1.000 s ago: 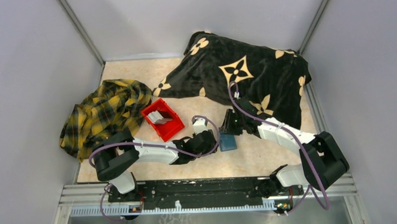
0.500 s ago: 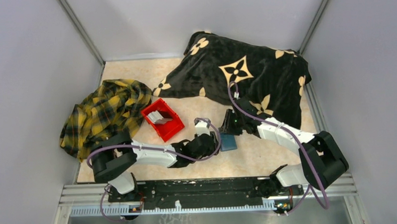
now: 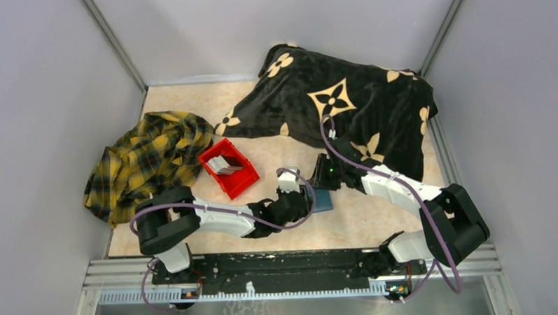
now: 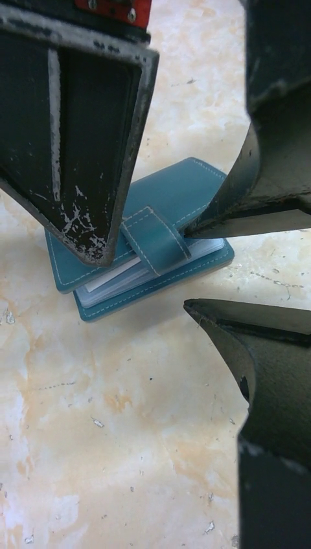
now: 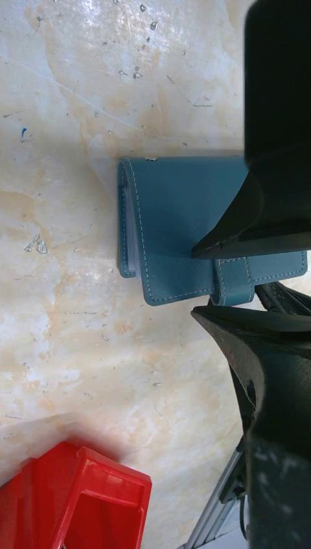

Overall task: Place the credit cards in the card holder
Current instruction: Close the card holder at the center of the board.

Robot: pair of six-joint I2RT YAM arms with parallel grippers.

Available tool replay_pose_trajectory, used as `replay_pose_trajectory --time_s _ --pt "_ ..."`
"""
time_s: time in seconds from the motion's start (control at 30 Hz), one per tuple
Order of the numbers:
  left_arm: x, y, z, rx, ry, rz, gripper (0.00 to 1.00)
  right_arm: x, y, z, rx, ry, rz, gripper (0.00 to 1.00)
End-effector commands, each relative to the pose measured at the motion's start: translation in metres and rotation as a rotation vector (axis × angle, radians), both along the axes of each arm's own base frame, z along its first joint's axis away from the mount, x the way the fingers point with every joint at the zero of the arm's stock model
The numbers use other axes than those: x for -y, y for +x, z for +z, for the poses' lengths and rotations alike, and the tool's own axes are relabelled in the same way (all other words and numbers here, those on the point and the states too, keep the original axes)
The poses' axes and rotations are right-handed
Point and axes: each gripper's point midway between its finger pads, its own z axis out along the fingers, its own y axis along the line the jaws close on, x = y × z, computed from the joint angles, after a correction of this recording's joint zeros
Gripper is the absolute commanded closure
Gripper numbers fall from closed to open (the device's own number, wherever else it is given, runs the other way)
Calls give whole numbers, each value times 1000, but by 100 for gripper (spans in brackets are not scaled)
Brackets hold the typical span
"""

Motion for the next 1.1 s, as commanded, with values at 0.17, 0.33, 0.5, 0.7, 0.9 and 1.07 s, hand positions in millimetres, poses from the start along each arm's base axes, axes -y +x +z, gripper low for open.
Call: replay_pose_trajectory --time_s 0.17,0.33,0.5,0.7,0.9,1.07 --pt "0 13 -6 116 113 74 53 -9 5 4 26 23 19 66" --pt "-11 17 -3 169 158 145 52 -9 5 1 21 23 20 67" --pt "-19 22 2 217 186 185 51 -10 4 -4 12 25 18 66" --pt "-26 28 6 263 227 218 50 -9 3 -8 6 19 16 66" --pt "-35 27 2 266 263 224 49 -7 3 -14 -2 8 9 67" --pt "-47 25 1 256 280 241 50 -5 1 -20 -8 -1 2 66"
